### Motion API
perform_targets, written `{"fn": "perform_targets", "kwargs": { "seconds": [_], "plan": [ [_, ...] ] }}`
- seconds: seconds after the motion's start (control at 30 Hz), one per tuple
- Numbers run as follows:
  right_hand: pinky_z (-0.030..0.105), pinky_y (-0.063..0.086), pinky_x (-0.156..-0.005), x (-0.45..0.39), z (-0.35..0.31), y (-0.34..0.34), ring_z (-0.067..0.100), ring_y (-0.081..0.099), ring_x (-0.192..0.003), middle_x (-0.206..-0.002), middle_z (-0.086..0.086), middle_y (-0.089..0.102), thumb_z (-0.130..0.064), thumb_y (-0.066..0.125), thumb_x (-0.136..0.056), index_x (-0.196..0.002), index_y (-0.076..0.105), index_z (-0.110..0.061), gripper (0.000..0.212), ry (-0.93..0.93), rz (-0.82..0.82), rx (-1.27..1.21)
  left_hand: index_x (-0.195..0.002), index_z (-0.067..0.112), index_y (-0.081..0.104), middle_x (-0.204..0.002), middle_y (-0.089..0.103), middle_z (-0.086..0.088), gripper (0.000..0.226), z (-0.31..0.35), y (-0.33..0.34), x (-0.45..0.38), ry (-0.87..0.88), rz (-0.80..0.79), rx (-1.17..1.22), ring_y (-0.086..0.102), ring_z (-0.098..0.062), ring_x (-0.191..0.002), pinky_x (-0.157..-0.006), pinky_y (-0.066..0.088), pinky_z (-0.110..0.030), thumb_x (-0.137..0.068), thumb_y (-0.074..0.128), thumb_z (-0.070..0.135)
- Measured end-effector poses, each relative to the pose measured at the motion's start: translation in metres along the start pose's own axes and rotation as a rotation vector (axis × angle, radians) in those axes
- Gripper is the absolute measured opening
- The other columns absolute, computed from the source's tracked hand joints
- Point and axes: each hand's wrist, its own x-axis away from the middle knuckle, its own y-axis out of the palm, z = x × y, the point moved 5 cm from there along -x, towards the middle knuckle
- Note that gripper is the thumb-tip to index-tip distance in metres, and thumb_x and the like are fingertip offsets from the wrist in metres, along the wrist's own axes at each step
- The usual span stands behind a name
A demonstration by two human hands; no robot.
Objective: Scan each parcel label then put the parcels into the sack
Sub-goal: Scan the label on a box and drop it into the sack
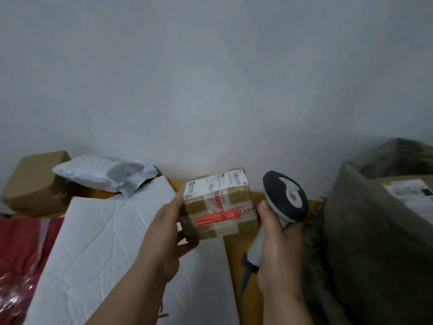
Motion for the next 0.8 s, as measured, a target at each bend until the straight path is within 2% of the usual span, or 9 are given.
{"fn": "perform_targets", "kwargs": {
  "seconds": [0.1, 0.23, 0.3, 0.37, 0.43, 0.53, 0.63, 0.7, 0.8],
  "plan": [
    [0.027, 0.051, -0.080, 0.029, -0.010, -0.001, -0.005, 0.068, -0.092, -0.100, -0.026, 0.073, -0.050, 0.073, -0.065, -0.109, 0.064, -0.045, 0.046, 0.005, -0.076, -0.024, -0.121, 0.024, 0.061, -0.117, 0.070, -0.008, 0.032, 0.006, -0.023, 0.040, 0.018, -0.058, 0.090, 0.065, -0.032, -0.110, -0.082, 0.059, -0.046, -0.090, 0.063, 0.034],
    [0.031, 0.054, -0.085, 0.069, -0.015, 0.007, -0.001, 0.072, -0.094, -0.101, -0.020, 0.076, -0.041, 0.077, -0.073, -0.099, 0.070, -0.052, 0.029, 0.037, -0.211, -0.017, -0.138, 0.028, 0.045, -0.123, 0.070, -0.007, 0.084, 0.014, -0.053, 0.090, 0.085, -0.205, 0.134, 0.062, -0.028, -0.118, -0.097, 0.047, -0.044, -0.062, 0.079, 0.018],
    [0.033, 0.056, -0.082, 0.091, -0.018, 0.011, 0.003, 0.073, -0.095, -0.101, -0.017, 0.077, -0.046, 0.076, -0.066, -0.091, 0.070, -0.058, 0.029, 0.041, -0.259, -0.022, -0.144, 0.045, 0.035, -0.125, 0.069, -0.005, 0.105, 0.015, -0.069, 0.114, 0.100, -0.255, 0.105, 0.061, -0.030, -0.120, -0.104, 0.043, -0.049, -0.056, 0.080, 0.011],
    [0.033, 0.059, -0.076, 0.107, -0.020, 0.013, 0.007, 0.075, -0.092, -0.100, -0.013, 0.078, -0.049, 0.076, -0.064, -0.092, 0.071, -0.053, 0.029, 0.059, -0.265, -0.034, -0.142, 0.060, 0.033, -0.127, 0.068, -0.007, 0.113, 0.014, -0.082, 0.132, 0.120, -0.286, 0.050, 0.061, -0.034, -0.121, -0.106, 0.043, -0.054, -0.055, 0.079, 0.004],
    [0.030, 0.061, -0.071, 0.123, -0.027, 0.014, 0.006, 0.075, -0.088, -0.096, -0.013, 0.079, -0.045, 0.077, -0.072, -0.097, 0.070, -0.045, 0.026, 0.066, -0.242, -0.050, -0.138, 0.061, 0.039, -0.126, 0.068, -0.010, 0.111, 0.015, -0.096, 0.150, 0.139, -0.301, 0.012, 0.063, -0.035, -0.118, -0.101, 0.049, -0.054, -0.053, 0.081, 0.002],
    [0.032, 0.058, -0.075, 0.146, -0.042, 0.020, 0.005, 0.075, -0.088, -0.095, -0.013, 0.079, -0.036, 0.077, -0.082, -0.110, 0.065, -0.033, 0.030, 0.037, -0.226, -0.050, -0.132, 0.052, 0.049, -0.120, 0.070, -0.012, 0.096, 0.018, -0.114, 0.171, 0.133, -0.303, 0.030, 0.066, -0.037, -0.114, -0.090, 0.055, -0.053, -0.054, 0.085, 0.008],
    [0.030, 0.057, -0.073, 0.175, -0.055, 0.031, 0.009, 0.076, -0.088, -0.095, -0.009, 0.079, -0.032, 0.077, -0.086, -0.115, 0.063, -0.029, 0.032, -0.004, -0.219, -0.060, -0.118, 0.015, 0.049, -0.105, 0.074, -0.014, 0.069, 0.024, -0.143, 0.189, 0.103, -0.269, 0.048, 0.068, -0.038, -0.106, -0.088, 0.057, -0.056, -0.062, 0.089, 0.024],
    [0.038, 0.061, -0.073, 0.198, -0.060, 0.039, 0.018, 0.077, -0.089, -0.097, -0.002, 0.079, -0.029, 0.076, -0.088, -0.120, 0.062, -0.023, 0.035, -0.001, -0.222, -0.084, -0.106, 0.014, 0.048, -0.103, 0.070, -0.024, 0.060, 0.028, -0.164, 0.205, 0.077, -0.280, -0.004, 0.066, -0.035, -0.099, -0.086, 0.058, -0.053, -0.061, 0.081, 0.036],
    [0.044, 0.061, -0.080, 0.237, -0.058, 0.052, 0.022, 0.077, -0.088, -0.097, 0.002, 0.079, -0.029, 0.076, -0.089, -0.122, 0.061, -0.017, 0.038, 0.007, -0.239, -0.059, -0.108, 0.013, 0.046, -0.116, 0.066, -0.029, 0.059, 0.025, -0.202, 0.227, 0.039, -0.343, -0.064, 0.066, -0.033, -0.098, -0.087, 0.057, -0.052, -0.067, 0.087, 0.027]
  ]
}}
